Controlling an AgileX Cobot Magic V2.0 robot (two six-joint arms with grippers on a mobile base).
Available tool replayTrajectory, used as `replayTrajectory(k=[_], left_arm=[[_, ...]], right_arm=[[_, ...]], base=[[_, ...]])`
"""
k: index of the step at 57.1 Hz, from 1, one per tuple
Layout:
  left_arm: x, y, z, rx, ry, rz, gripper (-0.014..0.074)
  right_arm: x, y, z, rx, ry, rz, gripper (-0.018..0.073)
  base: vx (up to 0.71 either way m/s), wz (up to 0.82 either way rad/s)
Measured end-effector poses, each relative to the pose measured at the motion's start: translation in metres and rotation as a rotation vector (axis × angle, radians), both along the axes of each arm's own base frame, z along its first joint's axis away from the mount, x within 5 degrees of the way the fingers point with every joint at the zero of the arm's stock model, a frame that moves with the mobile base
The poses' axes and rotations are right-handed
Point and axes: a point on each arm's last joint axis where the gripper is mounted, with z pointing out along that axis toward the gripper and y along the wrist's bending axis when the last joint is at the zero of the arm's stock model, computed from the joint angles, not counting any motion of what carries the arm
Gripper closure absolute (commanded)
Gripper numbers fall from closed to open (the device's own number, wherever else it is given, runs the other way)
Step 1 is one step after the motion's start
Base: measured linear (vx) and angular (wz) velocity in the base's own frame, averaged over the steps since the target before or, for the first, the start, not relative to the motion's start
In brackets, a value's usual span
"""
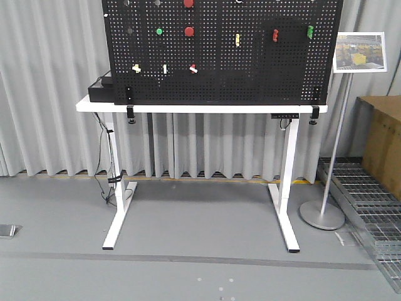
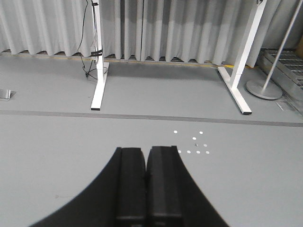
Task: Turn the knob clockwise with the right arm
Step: 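Drive the base forward toward the black pegboard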
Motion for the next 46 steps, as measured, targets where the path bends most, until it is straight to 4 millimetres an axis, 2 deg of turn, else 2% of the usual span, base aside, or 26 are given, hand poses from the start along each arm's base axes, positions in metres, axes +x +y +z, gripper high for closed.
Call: replayTrajectory(k=[46], left_arm=[[0.0000, 0.0000, 0.0000, 0.000, 0.000, 0.000, 0.0603]], right_arm=[[0.0000, 0.0000, 0.0000, 0.000, 0.000, 0.000, 0.0564]], base=[[0.01, 0.00]])
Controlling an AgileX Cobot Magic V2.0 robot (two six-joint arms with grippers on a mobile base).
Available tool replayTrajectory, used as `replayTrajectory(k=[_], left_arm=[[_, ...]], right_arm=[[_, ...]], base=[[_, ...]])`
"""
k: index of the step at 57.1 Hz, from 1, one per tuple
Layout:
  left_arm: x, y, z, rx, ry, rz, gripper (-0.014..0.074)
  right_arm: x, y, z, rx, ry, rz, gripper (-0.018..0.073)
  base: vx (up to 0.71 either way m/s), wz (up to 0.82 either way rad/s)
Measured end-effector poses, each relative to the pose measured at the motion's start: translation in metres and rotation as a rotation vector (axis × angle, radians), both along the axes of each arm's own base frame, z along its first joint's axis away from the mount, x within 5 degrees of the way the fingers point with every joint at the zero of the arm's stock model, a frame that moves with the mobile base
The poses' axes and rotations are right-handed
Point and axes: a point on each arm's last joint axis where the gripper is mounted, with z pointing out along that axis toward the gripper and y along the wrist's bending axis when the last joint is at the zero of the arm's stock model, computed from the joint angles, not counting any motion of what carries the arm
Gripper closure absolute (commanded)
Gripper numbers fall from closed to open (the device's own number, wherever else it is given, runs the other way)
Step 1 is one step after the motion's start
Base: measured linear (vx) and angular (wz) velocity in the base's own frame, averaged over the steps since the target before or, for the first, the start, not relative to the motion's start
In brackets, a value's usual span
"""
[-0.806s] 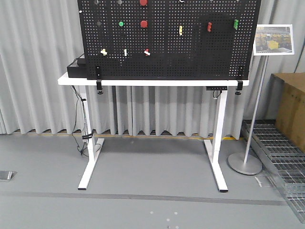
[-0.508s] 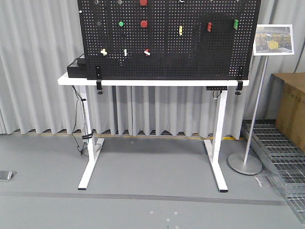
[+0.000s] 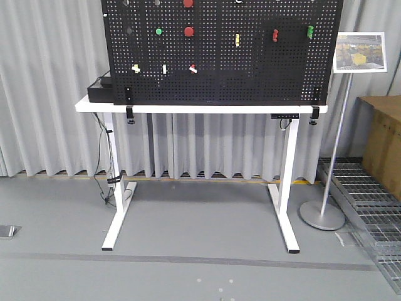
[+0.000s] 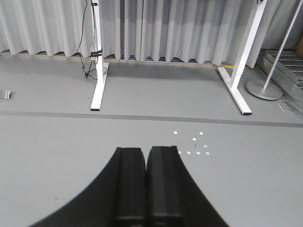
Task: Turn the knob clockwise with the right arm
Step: 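Drive the base forward toward the black pegboard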
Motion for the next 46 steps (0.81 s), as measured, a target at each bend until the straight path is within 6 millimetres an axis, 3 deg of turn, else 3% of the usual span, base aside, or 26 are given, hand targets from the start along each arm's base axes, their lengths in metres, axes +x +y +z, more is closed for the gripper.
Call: replayTrajectory(k=[19, 46], left_arm=[[0.0000, 0.0000, 0.0000, 0.000, 0.000, 0.000, 0.0603], [0.0000, 0.0000, 0.0000, 0.000, 0.000, 0.000, 0.0603]], right_arm=[[0.0000, 0.0000, 0.0000, 0.000, 0.000, 0.000, 0.0564], [0.0000, 0.0000, -0.0001, 0.000, 0.001, 0.000, 0.0564]], base=[[0.19, -0.01], [0.42, -0.02]])
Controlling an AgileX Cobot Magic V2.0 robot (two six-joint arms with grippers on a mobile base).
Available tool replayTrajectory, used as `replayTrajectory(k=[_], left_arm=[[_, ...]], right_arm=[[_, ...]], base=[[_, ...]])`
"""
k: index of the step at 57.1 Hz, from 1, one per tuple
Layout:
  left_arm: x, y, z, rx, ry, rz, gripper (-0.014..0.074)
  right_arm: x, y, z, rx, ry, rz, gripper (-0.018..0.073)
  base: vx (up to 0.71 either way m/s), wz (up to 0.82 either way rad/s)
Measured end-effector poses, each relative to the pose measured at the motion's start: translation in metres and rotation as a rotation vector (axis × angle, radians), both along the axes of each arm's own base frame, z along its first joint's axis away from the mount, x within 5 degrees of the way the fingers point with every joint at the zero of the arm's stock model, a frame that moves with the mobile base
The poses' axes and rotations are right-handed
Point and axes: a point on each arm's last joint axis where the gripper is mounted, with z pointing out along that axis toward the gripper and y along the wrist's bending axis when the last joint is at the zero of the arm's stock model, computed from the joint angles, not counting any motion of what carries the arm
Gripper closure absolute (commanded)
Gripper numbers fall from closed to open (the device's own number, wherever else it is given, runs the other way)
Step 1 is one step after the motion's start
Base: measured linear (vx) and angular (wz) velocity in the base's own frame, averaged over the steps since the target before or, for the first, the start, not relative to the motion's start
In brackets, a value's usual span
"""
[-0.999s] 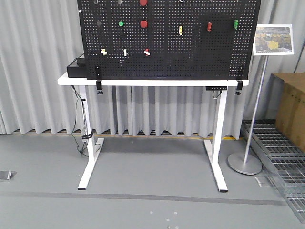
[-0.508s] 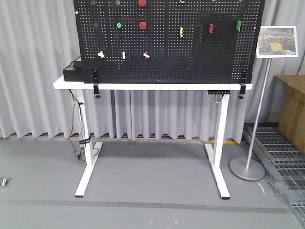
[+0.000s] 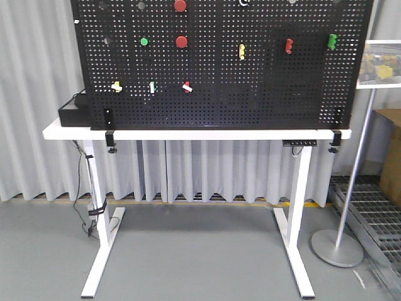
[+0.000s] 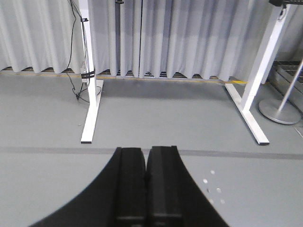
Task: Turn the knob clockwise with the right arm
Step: 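Drive the base forward toward the black pegboard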
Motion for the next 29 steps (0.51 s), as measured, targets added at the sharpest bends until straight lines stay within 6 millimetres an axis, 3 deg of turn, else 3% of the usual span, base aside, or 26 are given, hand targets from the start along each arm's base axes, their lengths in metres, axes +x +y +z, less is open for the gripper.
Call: replayTrajectory(k=[29], left_arm=[[0.0000, 0.0000, 0.0000, 0.000, 0.000, 0.000, 0.0603]], right_arm=[[0.0000, 0.0000, 0.0000, 0.000, 0.000, 0.000, 0.0564]], base=[[0.44, -0.02]])
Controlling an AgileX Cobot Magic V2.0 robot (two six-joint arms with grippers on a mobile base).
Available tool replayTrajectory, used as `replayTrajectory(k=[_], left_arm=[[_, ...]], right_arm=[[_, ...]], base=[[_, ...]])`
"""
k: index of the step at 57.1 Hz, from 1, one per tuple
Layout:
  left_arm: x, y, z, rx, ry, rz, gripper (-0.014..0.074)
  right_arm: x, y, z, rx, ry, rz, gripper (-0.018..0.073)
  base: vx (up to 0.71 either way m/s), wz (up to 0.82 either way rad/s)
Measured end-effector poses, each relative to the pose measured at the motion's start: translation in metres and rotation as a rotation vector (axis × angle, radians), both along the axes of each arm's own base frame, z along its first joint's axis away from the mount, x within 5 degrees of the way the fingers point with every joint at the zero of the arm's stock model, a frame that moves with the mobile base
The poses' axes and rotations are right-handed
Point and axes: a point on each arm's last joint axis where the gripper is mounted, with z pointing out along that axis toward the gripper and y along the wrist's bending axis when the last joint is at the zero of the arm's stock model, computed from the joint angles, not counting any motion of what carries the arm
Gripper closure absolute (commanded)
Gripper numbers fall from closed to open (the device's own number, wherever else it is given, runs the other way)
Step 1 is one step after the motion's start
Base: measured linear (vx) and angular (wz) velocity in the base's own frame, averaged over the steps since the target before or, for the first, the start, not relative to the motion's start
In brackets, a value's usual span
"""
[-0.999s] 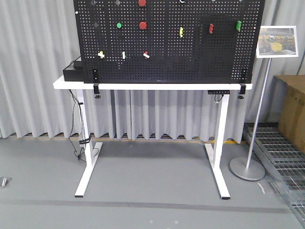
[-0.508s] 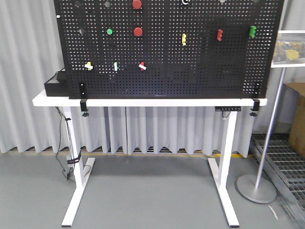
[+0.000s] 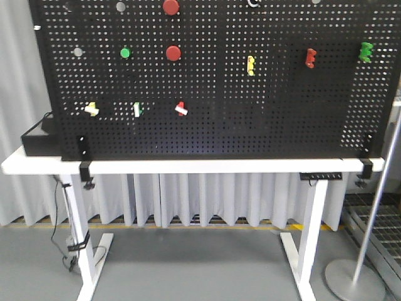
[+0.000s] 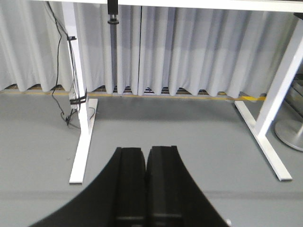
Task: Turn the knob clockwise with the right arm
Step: 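Drive the base forward toward the black pegboard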
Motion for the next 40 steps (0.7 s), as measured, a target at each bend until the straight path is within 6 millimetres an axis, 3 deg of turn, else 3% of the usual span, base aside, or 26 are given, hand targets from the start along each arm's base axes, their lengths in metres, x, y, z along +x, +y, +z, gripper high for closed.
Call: replayTrajectory(k=[40], left_arm=[[0.0000, 0.0000, 0.0000, 0.000, 0.000, 0.000, 0.0603]], right_arm=[[0.0000, 0.0000, 0.0000, 0.000, 0.000, 0.000, 0.0564]], base=[[0.44, -0.01]])
